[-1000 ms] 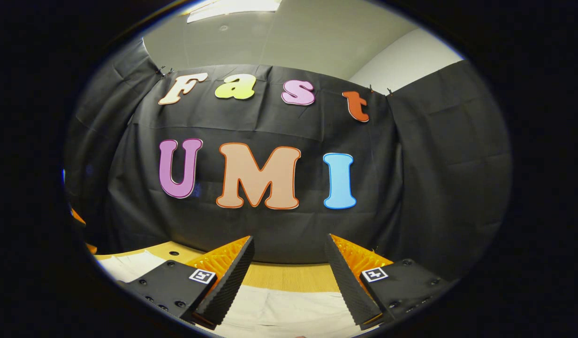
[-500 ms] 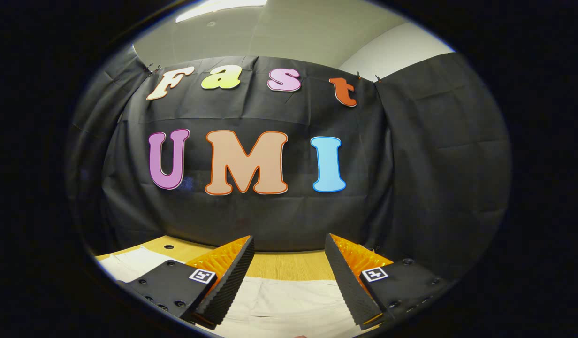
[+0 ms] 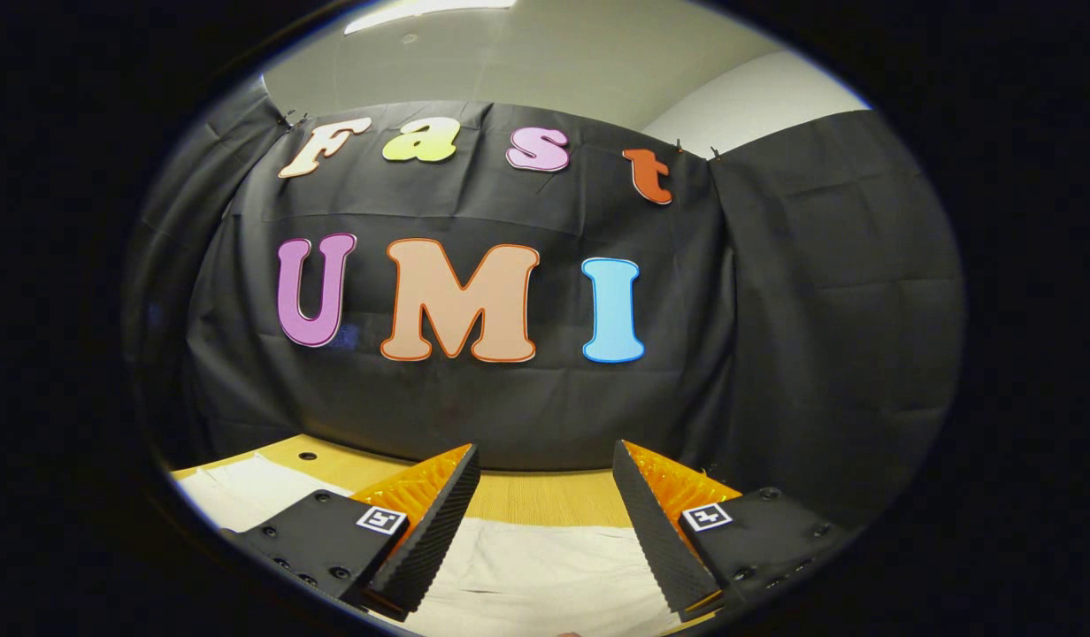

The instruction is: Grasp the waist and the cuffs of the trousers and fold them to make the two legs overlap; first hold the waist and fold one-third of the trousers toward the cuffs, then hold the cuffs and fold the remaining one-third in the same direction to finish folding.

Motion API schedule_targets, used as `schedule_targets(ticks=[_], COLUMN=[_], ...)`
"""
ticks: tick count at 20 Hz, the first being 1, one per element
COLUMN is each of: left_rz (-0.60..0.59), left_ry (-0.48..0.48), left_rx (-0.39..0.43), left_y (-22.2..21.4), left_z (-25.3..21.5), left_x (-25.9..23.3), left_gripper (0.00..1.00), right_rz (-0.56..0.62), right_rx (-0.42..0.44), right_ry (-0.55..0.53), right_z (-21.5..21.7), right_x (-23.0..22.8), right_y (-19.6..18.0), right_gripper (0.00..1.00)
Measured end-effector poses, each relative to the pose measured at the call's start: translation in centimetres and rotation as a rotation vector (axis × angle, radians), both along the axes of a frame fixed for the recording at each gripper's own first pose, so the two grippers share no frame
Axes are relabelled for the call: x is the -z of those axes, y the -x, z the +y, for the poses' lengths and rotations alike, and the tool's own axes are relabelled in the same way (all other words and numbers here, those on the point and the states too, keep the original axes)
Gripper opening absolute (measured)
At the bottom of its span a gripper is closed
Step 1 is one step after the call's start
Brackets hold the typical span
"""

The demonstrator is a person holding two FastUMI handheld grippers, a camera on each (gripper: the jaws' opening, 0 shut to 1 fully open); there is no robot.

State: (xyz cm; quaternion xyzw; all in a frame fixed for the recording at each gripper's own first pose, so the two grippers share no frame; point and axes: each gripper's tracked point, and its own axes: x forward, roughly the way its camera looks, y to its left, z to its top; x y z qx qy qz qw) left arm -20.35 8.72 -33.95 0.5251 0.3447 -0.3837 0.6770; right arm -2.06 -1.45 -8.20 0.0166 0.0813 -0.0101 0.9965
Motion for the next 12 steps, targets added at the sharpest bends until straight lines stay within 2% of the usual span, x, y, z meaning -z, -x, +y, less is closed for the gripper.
schedule_targets(ticks=[7, 9, 10, 12], left_rz=[-0.052, -0.036, -0.046, -0.053], left_ry=[0.009, 0.004, -0.003, -0.022], left_rx=[0.073, 0.083, 0.094, 0.118], left_y=[-2.2, -2.3, -2.5, -2.6], left_z=[-0.7, -1.0, -1.1, -1.1], left_x=[0.4, 1.1, 1.4, 1.6], left_gripper=[0.86, 0.82, 0.62, 0.41], right_rz=[-0.003, -0.001, -0.001, -0.007], right_rx=[0.012, 0.014, 0.014, 0.013], right_ry=[0.033, 0.042, 0.050, 0.076], right_z=[0.5, 0.7, 0.8, 0.7], right_x=[-0.6, -0.6, -0.6, -0.9], right_y=[0.9, 1.2, 1.4, 1.6], right_gripper=[0.97, 0.97, 0.97, 0.97])
